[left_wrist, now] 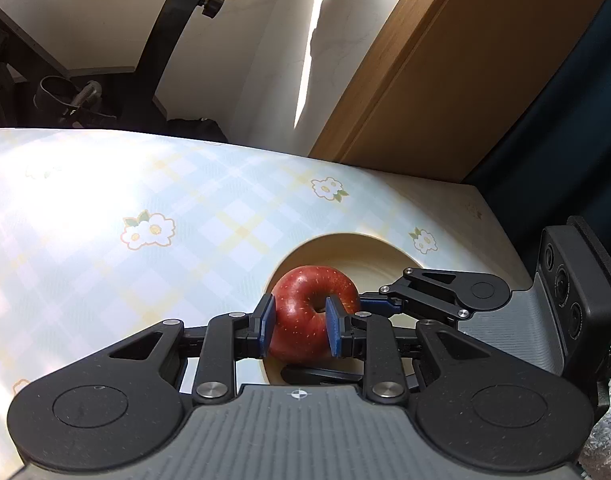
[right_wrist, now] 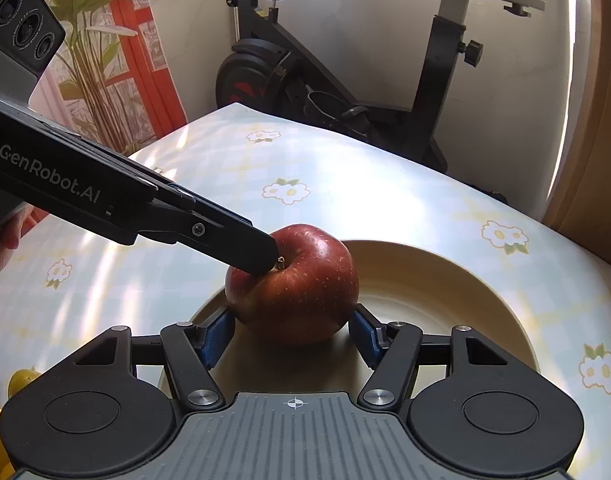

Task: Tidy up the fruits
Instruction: 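Lower the red apple onto the plate and open the left tool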

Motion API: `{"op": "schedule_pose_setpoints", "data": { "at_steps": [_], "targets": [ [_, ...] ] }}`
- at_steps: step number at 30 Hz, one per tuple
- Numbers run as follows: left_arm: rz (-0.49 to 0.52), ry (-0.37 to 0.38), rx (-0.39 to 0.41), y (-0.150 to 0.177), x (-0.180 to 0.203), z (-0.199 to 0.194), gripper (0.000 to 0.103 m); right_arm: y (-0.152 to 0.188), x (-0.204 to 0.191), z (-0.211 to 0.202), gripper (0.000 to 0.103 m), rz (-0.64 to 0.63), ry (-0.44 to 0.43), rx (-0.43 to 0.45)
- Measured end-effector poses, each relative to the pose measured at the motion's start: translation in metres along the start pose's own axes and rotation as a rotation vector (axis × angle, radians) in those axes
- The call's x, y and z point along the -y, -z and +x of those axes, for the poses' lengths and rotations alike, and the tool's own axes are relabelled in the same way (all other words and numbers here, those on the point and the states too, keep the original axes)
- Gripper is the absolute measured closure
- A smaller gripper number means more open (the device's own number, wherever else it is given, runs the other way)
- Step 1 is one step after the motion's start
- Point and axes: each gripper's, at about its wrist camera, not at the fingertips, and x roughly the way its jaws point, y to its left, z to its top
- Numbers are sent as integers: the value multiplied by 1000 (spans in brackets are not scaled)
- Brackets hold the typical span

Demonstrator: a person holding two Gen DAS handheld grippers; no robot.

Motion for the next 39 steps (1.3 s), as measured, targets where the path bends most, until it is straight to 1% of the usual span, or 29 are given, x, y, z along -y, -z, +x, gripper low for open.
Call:
{"op": "schedule_pose_setpoints", "data": {
  "at_steps": [2, 9, 12, 22, 31, 34, 35, 39],
  "targets": [
    [-3, -2, -2, 2, 1, -3, 75, -1, 0, 0, 44, 2, 9, -5],
    [-2, -46, 5, 6, -1, -10, 73, -1, -8, -5, 39, -13, 66, -8],
    [-5, -65, 17, 7, 0, -16, 73, 0, -11, -11, 38, -16, 90, -6],
    [-1, -119, 55, 17, 8, -48, 73, 10, -18, -46, 38, 7, 129, 42],
    [10, -186, 93, 42, 9, -84, 71, 32, -23, -88, 38, 43, 150, 99],
    [12, -210, 91, 53, 8, -94, 66, 41, -24, -101, 39, 61, 151, 115],
    [14, -212, 86, 57, 6, -99, 63, 43, -25, -104, 39, 63, 155, 117],
    [21, -222, 77, 72, 3, -112, 63, 54, -27, -116, 39, 95, 160, 130]
  ]
}}
